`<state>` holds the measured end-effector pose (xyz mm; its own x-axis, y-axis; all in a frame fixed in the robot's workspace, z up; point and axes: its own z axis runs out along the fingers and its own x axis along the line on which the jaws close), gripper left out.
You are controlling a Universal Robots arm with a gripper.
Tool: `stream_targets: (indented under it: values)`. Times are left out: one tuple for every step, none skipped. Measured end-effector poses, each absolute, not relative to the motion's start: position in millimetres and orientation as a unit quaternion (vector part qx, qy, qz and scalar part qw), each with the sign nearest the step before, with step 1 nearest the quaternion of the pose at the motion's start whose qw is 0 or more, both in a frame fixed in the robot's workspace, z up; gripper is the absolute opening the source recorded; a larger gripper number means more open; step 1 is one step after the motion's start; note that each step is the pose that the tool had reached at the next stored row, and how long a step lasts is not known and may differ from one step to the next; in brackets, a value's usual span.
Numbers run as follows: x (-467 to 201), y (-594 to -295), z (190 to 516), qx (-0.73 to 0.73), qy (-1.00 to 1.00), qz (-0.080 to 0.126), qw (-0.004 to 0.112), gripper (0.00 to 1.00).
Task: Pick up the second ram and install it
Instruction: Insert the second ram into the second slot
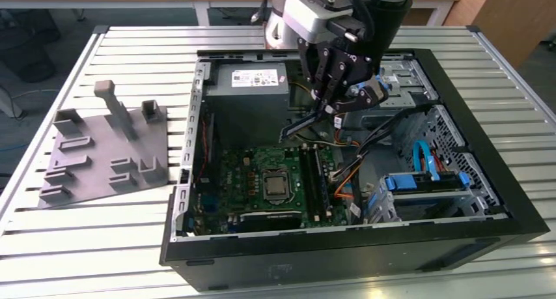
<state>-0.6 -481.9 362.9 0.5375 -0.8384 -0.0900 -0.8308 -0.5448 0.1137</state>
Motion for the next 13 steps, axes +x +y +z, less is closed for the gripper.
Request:
stream_targets:
  values:
    - [-0.6,-481.9,362.9,0.879,-0.471,-0.067,0.029,0.14]
    - [-0.6,-481.9,362.9,0.882,-0.466,-0.067,0.029,0.14]
    - [-0.6,-482.0,362.9,0.884,-0.462,-0.066,0.03,0.14]
    - [-0.6,-482.0,362.9,0.887,-0.457,-0.066,0.03,0.14]
    - [-0.6,-481.9,362.9,0.889,-0.452,-0.066,0.03,0.14]
    - [-0.6,-482.0,362.9,0.891,-0.447,-0.066,0.031,0.14]
    - [-0.7,-482.0,362.9,0.894,-0.442,-0.066,0.031,0.14]
    - [-0.6,-481.9,362.9,0.896,-0.438,-0.066,0.031,0.14]
    - [-0.6,-481.9,362.8,0.899,-0.433,-0.065,0.032,0.14]
    - [-0.6,-482.0,362.8,0.901,-0.428,-0.065,0.032,0.14]
    - [-0.6,-482.0,362.8,0.903,-0.423,-0.065,0.032,0.14]
    - [-0.6,-481.9,362.8,0.905,-0.418,-0.065,0.033,0.14]
    - [-0.6,-482.0,362.8,0.908,-0.413,-0.065,0.033,0.14]
